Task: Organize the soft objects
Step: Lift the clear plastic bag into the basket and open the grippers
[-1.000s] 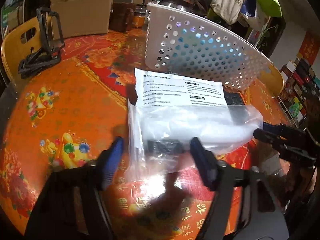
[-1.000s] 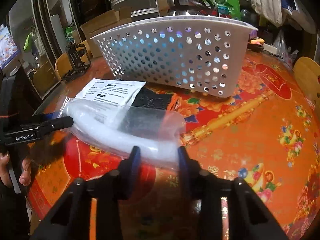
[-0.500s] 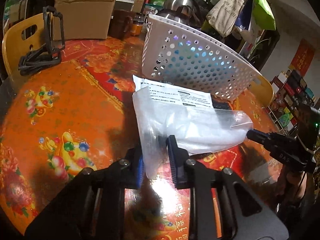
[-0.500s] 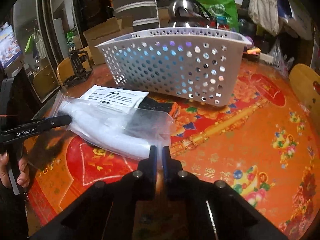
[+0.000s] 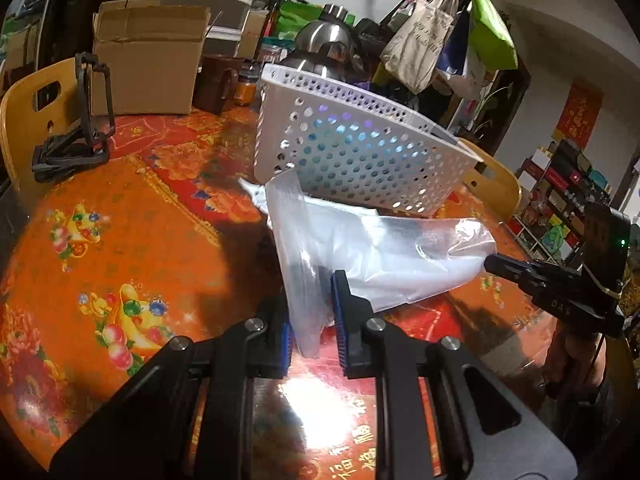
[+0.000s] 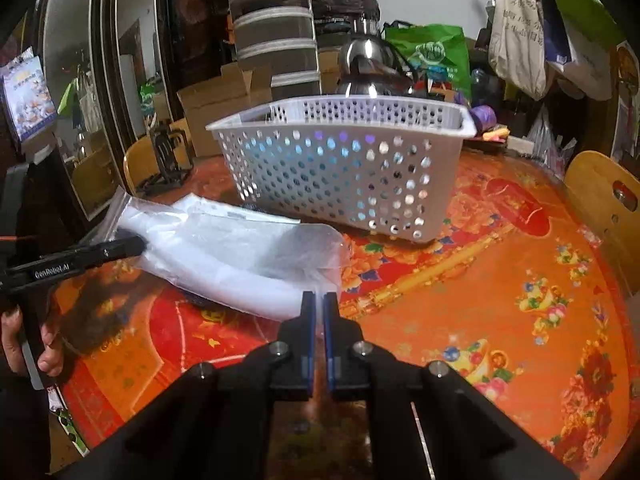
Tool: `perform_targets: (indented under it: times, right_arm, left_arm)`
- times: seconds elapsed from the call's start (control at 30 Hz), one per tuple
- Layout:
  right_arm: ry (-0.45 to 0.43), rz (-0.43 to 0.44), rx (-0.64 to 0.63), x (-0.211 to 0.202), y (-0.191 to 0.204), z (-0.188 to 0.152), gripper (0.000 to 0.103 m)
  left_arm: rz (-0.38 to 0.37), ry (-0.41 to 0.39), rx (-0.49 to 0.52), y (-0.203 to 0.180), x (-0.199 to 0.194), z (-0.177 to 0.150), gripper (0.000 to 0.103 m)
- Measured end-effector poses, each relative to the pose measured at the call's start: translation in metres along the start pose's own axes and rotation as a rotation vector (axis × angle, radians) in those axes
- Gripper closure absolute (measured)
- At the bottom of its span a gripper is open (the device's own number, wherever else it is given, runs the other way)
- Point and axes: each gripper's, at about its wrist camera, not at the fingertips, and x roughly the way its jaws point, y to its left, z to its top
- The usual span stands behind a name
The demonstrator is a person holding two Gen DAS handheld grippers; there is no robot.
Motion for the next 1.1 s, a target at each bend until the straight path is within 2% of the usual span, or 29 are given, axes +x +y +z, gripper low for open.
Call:
perform_targets:
  times: [0.33,0.57,0.77,0.9,0.97,1.1]
  right_arm:
    - [-0.060,0.008,-0.015,-0.032,0.004,0.011,0.101]
    - [-0.111,-0.003,-0.012,-0.052,-0.001,0.033,0.101]
    - [-0.153,-0.020,-0.013,-0.065,-0.009,0.066,0.101]
    - [-0.175,-0.049,-0.004,-0.065,-0.023,0.105,0.101]
    - [-0.173,-0.051,0.003,-0.061,-0.030,0.123,0.101]
    - [-0.155,-0.074,0.024,-0.043,-0.051,0.161,0.101]
  left_arm:
    - [0.003,-0.042,0.053,-0.021,-0.030,0.011,0.089]
    - [-0.008,-0.086,0.081,-0.039,-0.044,0.044,0.089]
    - [-0.026,-0.116,0.086,-0.052,-0.049,0.087,0.090]
    - [-0.038,-0.140,0.089,-0.063,-0.048,0.133,0.090]
    - [-0.022,-0.155,0.103,-0.070,-0.042,0.156,0.090]
    - [-0.023,-0.135,0.096,-0.075,-0.016,0.204,0.091]
